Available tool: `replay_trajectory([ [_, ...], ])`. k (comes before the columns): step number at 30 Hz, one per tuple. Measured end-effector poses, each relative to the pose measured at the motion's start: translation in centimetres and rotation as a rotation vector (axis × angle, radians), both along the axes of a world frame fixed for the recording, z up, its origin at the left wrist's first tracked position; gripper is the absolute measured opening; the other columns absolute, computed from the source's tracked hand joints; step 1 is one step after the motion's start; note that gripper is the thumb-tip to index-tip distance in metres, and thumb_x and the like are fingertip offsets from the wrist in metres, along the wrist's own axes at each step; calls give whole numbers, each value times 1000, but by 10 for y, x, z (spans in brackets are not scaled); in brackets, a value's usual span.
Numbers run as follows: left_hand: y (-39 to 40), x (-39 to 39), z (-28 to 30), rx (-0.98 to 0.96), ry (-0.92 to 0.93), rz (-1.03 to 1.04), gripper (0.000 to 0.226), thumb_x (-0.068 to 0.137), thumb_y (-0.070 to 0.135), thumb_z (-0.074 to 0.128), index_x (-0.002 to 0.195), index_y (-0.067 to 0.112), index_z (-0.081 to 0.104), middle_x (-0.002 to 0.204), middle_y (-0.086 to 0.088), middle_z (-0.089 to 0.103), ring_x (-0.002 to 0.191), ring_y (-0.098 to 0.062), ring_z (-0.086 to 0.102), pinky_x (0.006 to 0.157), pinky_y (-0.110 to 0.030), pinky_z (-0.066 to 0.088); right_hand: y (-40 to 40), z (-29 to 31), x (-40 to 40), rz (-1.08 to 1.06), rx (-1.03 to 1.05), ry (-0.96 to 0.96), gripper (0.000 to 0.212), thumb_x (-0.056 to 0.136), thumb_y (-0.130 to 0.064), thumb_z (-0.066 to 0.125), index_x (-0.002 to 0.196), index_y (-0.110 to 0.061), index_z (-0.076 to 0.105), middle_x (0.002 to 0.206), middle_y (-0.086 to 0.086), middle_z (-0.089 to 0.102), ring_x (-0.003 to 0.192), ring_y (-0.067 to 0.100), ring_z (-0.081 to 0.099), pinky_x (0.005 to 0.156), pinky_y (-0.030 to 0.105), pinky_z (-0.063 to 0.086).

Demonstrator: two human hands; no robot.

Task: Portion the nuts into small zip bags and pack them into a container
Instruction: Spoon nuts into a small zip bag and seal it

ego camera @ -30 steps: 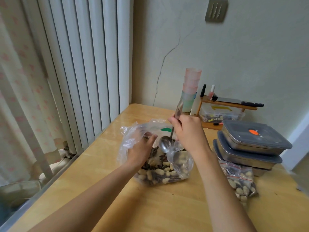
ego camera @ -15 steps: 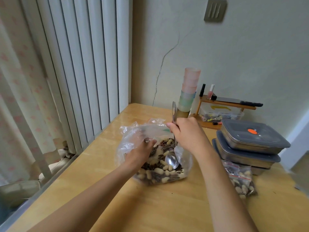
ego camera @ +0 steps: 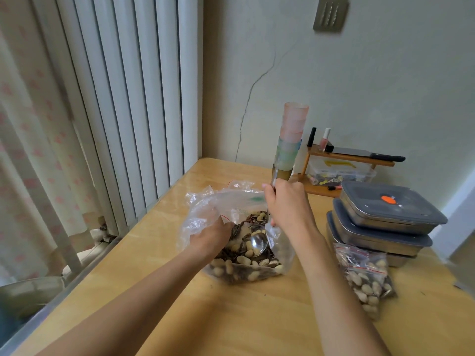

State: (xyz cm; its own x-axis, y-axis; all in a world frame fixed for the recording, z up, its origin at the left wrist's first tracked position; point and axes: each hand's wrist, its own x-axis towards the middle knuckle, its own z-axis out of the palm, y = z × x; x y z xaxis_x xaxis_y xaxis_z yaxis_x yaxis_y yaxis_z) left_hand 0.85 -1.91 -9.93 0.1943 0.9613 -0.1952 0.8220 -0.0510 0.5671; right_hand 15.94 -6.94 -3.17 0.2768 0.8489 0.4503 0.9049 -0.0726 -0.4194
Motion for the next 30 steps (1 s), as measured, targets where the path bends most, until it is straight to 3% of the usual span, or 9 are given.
replay_trajectory([
  [6, 11, 1, -9, 27, -17, -12, 65, 104, 47, 39, 158, 24, 12, 105, -4, 56, 89, -25, 59, 105, -43, 44, 6, -4, -4, 35, 51, -16, 40, 108, -36, 46, 81, -11, 60, 66, 11, 61, 60, 31, 66, 63, 46, 58],
  [11, 17, 2, -11, -86, -156, -32, 63, 95, 49, 53, 147, 20, 31, 129, -12, 62, 116, -31, 62, 100, -44, 52, 4, -3, 0, 64, 4, -3, 39, 108, -34, 45, 76, -14, 52, 66, 10, 60, 60, 30, 67, 64, 46, 59],
  [15, 18, 5, -15, -92, -351, -32, 50, 90, 52, 66, 120, 15, 48, 110, -10, 68, 102, -32, 67, 92, -50, 57, 4, -3, 9, 48, -38, 76, 39, 109, -35, 44, 88, -9, 63, 69, 9, 65, 46, 14, 67, 62, 40, 61],
  [18, 19, 6, -17, -96, -420, -15, 49, 89, 53, 70, 115, 15, 52, 104, -8, 67, 100, -29, 66, 92, -49, 57, 4, -6, 19, 34, -57, 137, 38, 109, -34, 45, 86, -10, 65, 66, 10, 68, 42, 10, 65, 63, 39, 62],
  [24, 20, 8, -21, -4, -441, -10, 50, 90, 58, 65, 121, 21, 51, 107, -4, 63, 104, -27, 62, 96, -46, 53, 5, -14, 34, -49, -62, 348, 36, 108, -30, 49, 85, -8, 65, 63, 10, 70, 41, 14, 65, 42, 15, 47],
  [26, 22, 7, -21, -27, -394, -33, 38, 96, 57, 57, 109, 22, 52, 97, -4, 62, 92, -25, 62, 93, -39, 49, 6, -18, 42, -87, -73, 429, 36, 108, -29, 50, 86, -6, 67, 63, 10, 71, 40, 13, 65, 40, 14, 44],
  [27, 22, 8, -21, -63, -395, -56, 32, 100, 52, 53, 92, 21, 52, 82, -4, 58, 76, -22, 58, 88, -35, 43, 7, -20, 46, -105, -80, 474, 36, 108, -30, 50, 88, -5, 68, 64, 10, 72, 41, 13, 66, 40, 14, 44],
  [28, 23, 9, -21, -92, -414, -81, 39, 103, 44, 50, 73, 19, 46, 66, -2, 47, 60, -19, 46, 82, -34, 36, 7, -22, 51, -122, -87, 510, 36, 108, -30, 51, 88, -6, 69, 64, 10, 72, 43, 14, 66, 41, 15, 45],
  [30, 27, 9, -21, -80, -373, -111, 53, 106, 35, 46, 59, 18, 29, 57, 1, 30, 50, -15, 28, 77, -34, 28, 6, -25, 57, -147, -94, 559, 37, 108, -32, 51, 87, -7, 70, 64, 10, 72, 47, 15, 67, 46, 18, 47],
])
